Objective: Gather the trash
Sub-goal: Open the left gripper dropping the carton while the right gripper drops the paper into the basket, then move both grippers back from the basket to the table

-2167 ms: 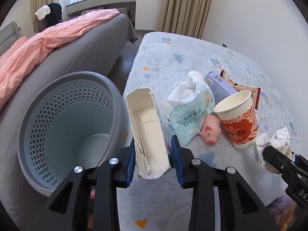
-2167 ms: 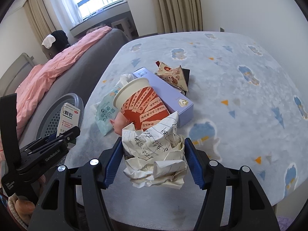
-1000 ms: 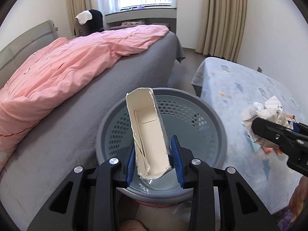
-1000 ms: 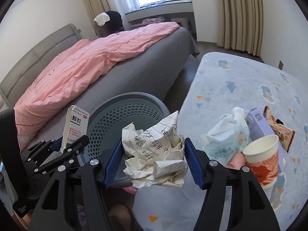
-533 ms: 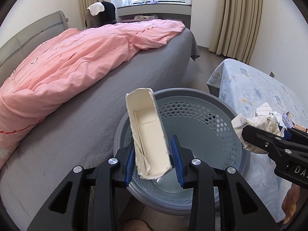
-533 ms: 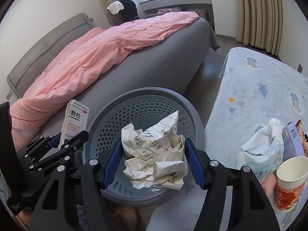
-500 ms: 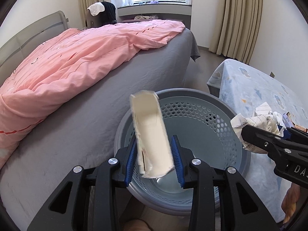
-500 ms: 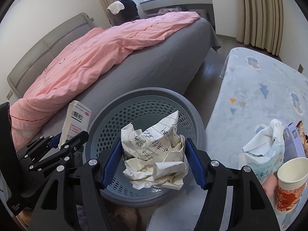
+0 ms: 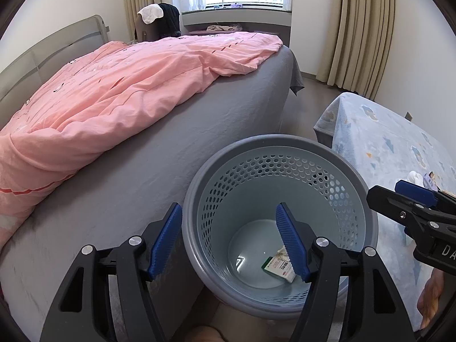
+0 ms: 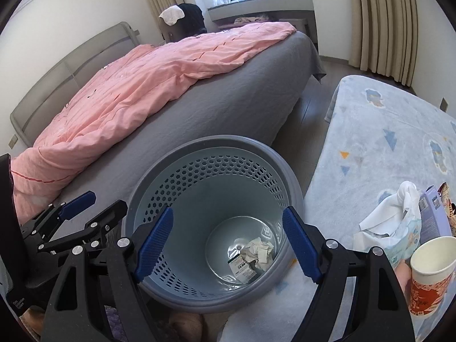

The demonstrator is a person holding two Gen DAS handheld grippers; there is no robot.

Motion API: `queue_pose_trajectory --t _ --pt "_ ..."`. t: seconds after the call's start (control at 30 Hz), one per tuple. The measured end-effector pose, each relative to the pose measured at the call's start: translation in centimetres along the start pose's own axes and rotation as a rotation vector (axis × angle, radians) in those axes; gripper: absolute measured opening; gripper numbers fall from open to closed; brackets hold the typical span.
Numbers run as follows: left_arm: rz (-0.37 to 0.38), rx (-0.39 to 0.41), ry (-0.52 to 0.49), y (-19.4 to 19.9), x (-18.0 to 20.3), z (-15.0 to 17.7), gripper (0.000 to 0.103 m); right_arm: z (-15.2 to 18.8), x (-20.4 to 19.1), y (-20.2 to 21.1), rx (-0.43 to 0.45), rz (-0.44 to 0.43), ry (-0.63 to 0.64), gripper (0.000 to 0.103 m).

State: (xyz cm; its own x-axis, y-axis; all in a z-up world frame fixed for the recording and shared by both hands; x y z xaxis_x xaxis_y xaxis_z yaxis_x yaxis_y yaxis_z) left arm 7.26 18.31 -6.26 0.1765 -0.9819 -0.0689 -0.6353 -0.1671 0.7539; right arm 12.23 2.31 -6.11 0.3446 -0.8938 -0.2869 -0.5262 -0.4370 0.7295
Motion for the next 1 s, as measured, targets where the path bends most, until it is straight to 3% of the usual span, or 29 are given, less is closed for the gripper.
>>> queue_pose_trajectory --t 0.6,1.0 --pt "-0.012 0.015 0.001 0.5 0.2 0.0 0.069 0.6 0.1 0.9 0.012 0.003 -0.012 0.078" --pt "0.012 0.047 -0.041 2.1 2.7 0.3 0.072 2.3 2.0 4.0 0.038 0.035 -0.047 0.078"
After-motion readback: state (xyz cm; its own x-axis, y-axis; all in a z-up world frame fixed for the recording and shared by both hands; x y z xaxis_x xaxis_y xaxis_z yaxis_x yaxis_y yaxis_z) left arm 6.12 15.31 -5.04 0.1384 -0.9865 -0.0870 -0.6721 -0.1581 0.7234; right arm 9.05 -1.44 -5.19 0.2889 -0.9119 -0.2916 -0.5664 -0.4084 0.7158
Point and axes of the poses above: each gripper's, at about its wrist camera, not at the fingertips, and y roughly against the way its jaws point, x to its right, z to its underside, the point moved 6 cm from there along -y, roughly the way its jaws point, and after that the axes turned 2 degrees about -z, right-handed, at the moved point
